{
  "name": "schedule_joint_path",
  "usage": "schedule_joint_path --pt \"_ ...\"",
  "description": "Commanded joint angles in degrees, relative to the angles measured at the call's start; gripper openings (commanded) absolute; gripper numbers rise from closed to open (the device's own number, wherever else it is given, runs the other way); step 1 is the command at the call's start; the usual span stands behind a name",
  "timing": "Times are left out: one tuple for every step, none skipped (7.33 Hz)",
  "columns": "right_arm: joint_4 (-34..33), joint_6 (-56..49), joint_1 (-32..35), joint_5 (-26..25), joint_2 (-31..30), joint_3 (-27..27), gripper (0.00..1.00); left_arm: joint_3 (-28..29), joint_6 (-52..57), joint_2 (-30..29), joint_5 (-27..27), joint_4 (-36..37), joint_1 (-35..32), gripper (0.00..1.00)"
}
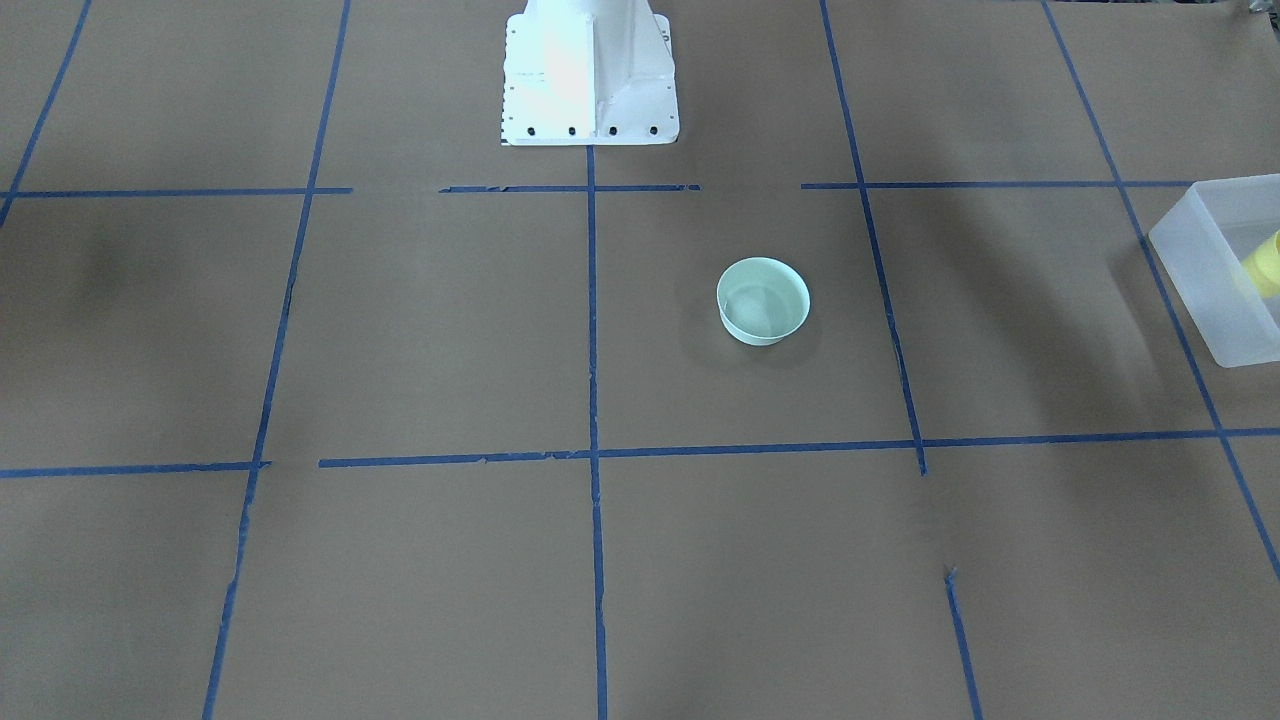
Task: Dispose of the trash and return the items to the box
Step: 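Lift the purple cloth with the right gripper and drop it into the pink bin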
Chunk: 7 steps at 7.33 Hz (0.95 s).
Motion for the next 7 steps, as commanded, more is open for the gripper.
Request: schedule_joint_path --pt "-1.4 -4.1 2.9 0.0 0.0 0.8 0.00 3.4 0.0 0.0 -0.7 -3.3 1.1 0.00" --pt "-1.3 -4.1 3.4 0.0 0.0 0.7 0.00 3.3 0.1 0.0 -0.8 -3.3 1.1 0.24" --pt "-1.4 -4.2 3.7 0.0 0.1 0.8 0.00 3.2 0.2 0.0 -0.7 -3.7 1.1 0.73" --pt "-1.4 -4.7 4.2 -0.1 0.1 0.8 0.00 2.7 0.1 0.2 -0.7 -5.4 1.0 1.00" --pt "-1.3 -7.9 5.3 -0.2 0.0 0.6 0.00 -2.6 -0.1 0.5 -0.8 -4.2 0.8 1.00" --pt "-1.4 -8.8 5.6 -0.3 -0.3 0.4 0.00 -10.7 -0.1 -0.5 -0.8 5.3 0.7 1.00" --pt "-1.4 -10.4 5.7 -0.9 -1.0 0.2 0.00 -20.0 0.3 -2.1 -0.1 18.9 0.1 1.00"
